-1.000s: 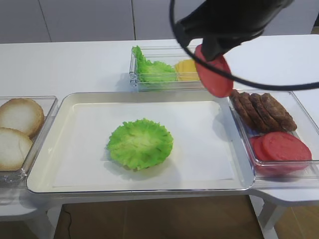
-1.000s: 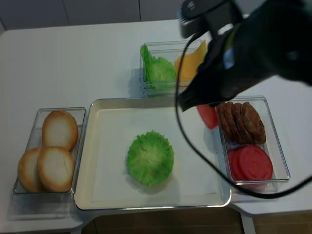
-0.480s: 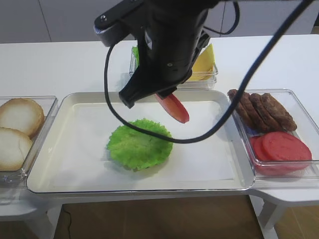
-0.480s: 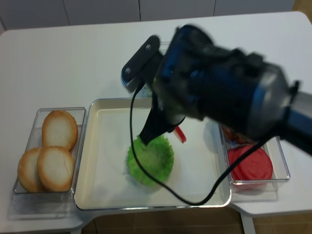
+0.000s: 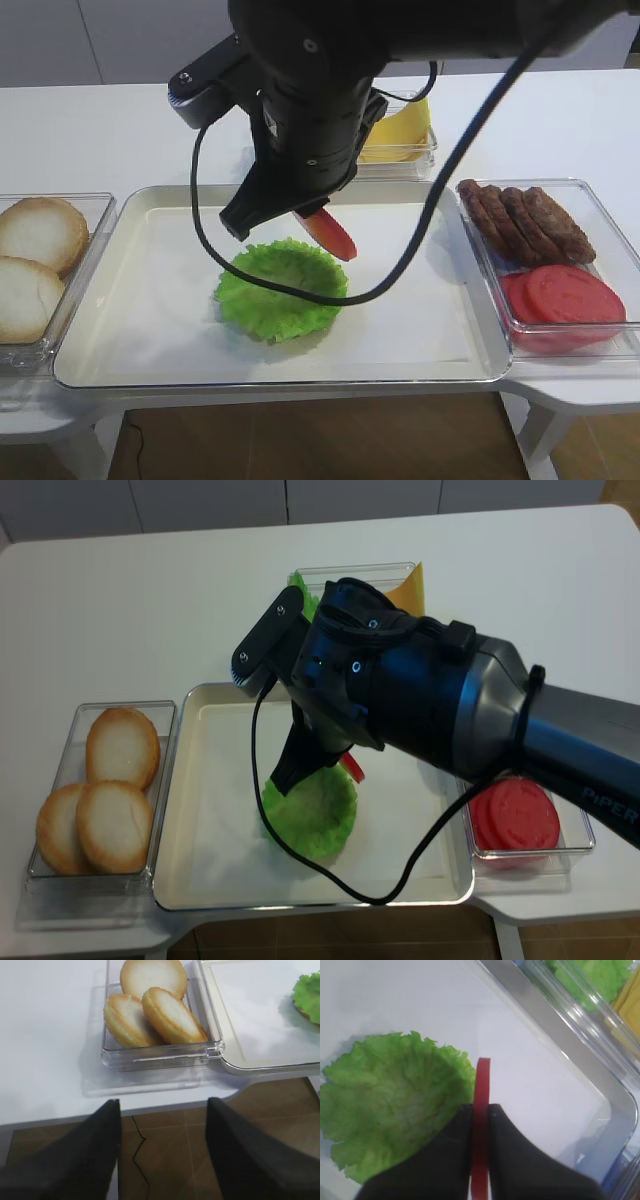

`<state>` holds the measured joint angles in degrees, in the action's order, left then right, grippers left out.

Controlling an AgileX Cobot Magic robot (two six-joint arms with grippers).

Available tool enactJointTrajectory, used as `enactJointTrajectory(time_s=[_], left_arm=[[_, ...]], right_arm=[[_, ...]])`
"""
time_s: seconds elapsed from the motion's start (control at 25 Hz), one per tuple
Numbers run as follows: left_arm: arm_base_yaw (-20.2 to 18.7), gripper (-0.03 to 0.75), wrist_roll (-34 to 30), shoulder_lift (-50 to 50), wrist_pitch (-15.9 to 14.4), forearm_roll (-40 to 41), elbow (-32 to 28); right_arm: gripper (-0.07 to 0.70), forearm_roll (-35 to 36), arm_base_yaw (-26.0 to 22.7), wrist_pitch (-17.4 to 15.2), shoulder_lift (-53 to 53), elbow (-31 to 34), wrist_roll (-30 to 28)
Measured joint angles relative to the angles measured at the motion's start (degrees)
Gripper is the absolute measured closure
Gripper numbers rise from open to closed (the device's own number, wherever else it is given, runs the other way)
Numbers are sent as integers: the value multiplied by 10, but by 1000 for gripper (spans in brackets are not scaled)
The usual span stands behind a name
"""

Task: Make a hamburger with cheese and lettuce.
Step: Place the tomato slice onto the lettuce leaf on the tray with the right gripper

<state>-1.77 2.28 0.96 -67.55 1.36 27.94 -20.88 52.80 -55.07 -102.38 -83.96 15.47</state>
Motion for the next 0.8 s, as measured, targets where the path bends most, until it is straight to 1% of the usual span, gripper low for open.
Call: enactJointTrajectory(time_s=[0.32, 0.8], left_arm=[[0, 314, 0, 0, 0, 0, 0], [0, 314, 0, 0, 0, 0, 0]], right_arm=[[565, 13, 0, 19, -5, -1, -1], [565, 21, 0, 26, -23, -1, -2]])
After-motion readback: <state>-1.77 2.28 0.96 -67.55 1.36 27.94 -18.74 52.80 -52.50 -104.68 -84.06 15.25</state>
